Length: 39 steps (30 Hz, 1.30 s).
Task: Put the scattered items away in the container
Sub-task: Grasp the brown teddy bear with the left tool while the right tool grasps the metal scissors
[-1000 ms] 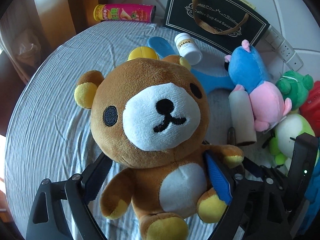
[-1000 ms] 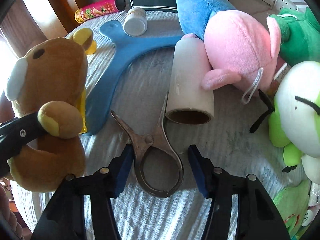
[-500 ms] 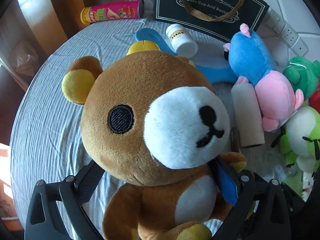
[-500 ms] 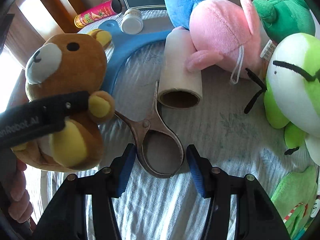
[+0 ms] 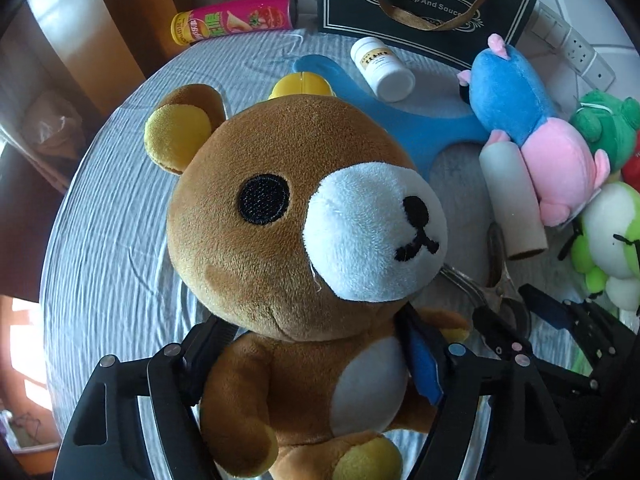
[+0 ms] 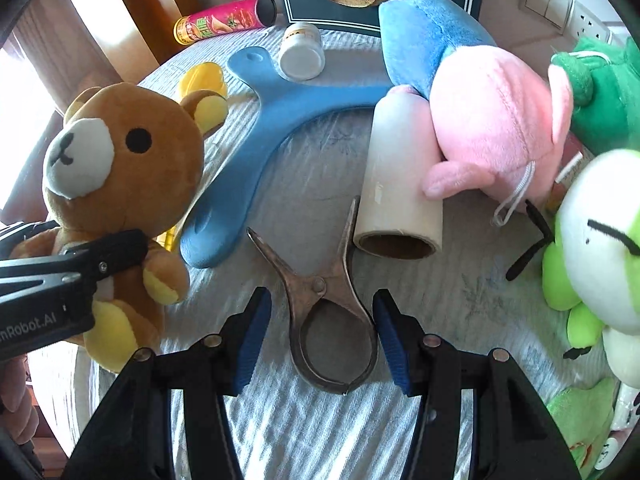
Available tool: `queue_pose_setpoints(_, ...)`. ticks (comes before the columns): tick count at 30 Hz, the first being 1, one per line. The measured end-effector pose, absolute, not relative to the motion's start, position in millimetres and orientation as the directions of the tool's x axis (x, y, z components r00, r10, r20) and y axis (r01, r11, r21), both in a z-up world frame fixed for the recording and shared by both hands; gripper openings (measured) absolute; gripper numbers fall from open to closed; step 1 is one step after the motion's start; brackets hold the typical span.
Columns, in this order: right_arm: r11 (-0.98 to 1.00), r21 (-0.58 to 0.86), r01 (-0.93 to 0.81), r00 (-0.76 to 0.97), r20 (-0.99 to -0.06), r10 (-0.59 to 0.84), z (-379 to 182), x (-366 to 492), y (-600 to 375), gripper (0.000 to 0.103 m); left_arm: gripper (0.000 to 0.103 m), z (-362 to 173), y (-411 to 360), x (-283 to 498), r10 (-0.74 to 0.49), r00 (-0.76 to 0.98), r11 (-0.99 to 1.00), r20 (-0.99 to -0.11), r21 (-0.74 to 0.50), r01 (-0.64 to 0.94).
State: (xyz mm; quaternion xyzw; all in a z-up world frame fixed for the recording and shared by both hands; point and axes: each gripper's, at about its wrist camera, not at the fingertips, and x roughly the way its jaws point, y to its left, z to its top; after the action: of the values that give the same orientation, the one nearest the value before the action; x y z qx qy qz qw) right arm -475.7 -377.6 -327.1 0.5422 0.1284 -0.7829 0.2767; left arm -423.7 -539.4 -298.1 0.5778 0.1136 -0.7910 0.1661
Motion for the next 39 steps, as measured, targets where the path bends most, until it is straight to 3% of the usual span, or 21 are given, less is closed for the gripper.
queue_pose_setpoints(6, -0.797, 0.036, 0.603, -0.278, -0.927, -0.252, -337.7, -478.4, -386.4, 0.052, 0.079, -303.6, -536.7, -424.6, -0.122, -0.284, -0.92, -0.951, 0.001, 0.391)
queue_pose_setpoints(8, -0.792, 0.004, 0.61, -0.299, -0.925, -0.235, -336.8, -476.0, -387.9, 0.043, 0.076, -302.9, -533.5, -423.2, -0.123, -0.296, -0.924, -0.947, 0.001, 0.381)
queue_pose_setpoints(14, -0.793, 0.049, 0.607, -0.299, -0.911, -0.285, -316.3, -469.7, -380.1, 0.038, 0.073, -291.0, -535.7, -407.6, -0.145, -0.312, -0.92, -0.939, 0.012, 0.392)
queue_pose_setpoints(23, -0.804, 0.111, 0.584, -0.288, -0.898, -0.333, -293.9, -454.0, -367.2, 0.038, 0.072, -263.1, -535.3, -370.1, -0.164, -0.357, -0.915, -0.92, 0.006, 0.403)
queue_pose_setpoints(24, -0.808, 0.115, 0.577, -0.289, -0.897, -0.334, -293.9, -452.0, -365.6, 0.047, 0.072, -262.2, -536.0, -365.3, -0.166, -0.356, -0.913, -0.92, 0.007, 0.408)
queue_pose_setpoints(25, -0.813, 0.119, 0.57, -0.29, -0.896, -0.335, -293.8, -450.1, -363.9, 0.068, 0.072, -262.3, -537.7, -361.3, -0.17, -0.355, -0.91, -0.919, 0.009, 0.414)
queue_pose_setpoints(27, -0.807, 0.111, 0.58, -0.289, -0.898, -0.331, -296.4, -451.0, -368.4, 0.094, 0.072, -264.6, -543.5, -354.4, -0.18, -0.351, -0.904, -0.919, 0.014, 0.428)
queue_pose_setpoints(30, -0.796, 0.107, 0.596, -0.28, -0.901, -0.331, -302.0, -454.6, -377.2, 0.094, 0.072, -272.6, -554.4, -346.3, -0.191, -0.332, -0.89, -0.924, 0.021, 0.456)
queue_pose_setpoints(32, -0.803, 0.094, 0.589, -0.278, -0.909, -0.311, -309.8, -460.8, -384.2, 0.089, 0.072, -280.4, -563.1, -345.7, -0.192, -0.317, -0.879, -0.929, 0.019, 0.476)
queue_pose_setpoints(34, -0.806, 0.081, 0.587, -0.271, -0.918, -0.29, -317.6, -464.4, -389.0, 0.056, 0.072, -287.8, -569.9, -346.8, -0.184, -0.309, -0.873, -0.933, 0.01, 0.488)
queue_pose_setpoints(36, -0.809, 0.064, 0.584, -0.268, -0.926, -0.267, -325.0, -467.2, -393.2, 0.042, 0.072, -294.2, -573.3, -350.0, -0.175, -0.306, -0.871, -0.936, 0.002, 0.491)
queue_pose_setpoints(39, -0.811, 0.066, 0.582, -0.252, -0.933, -0.257, -337.2, -473.3, -398.9, 0.041, 0.073, -304.9, -575.9, -356.2, -0.155, -0.299, -0.87, -0.941, -0.013, 0.492)
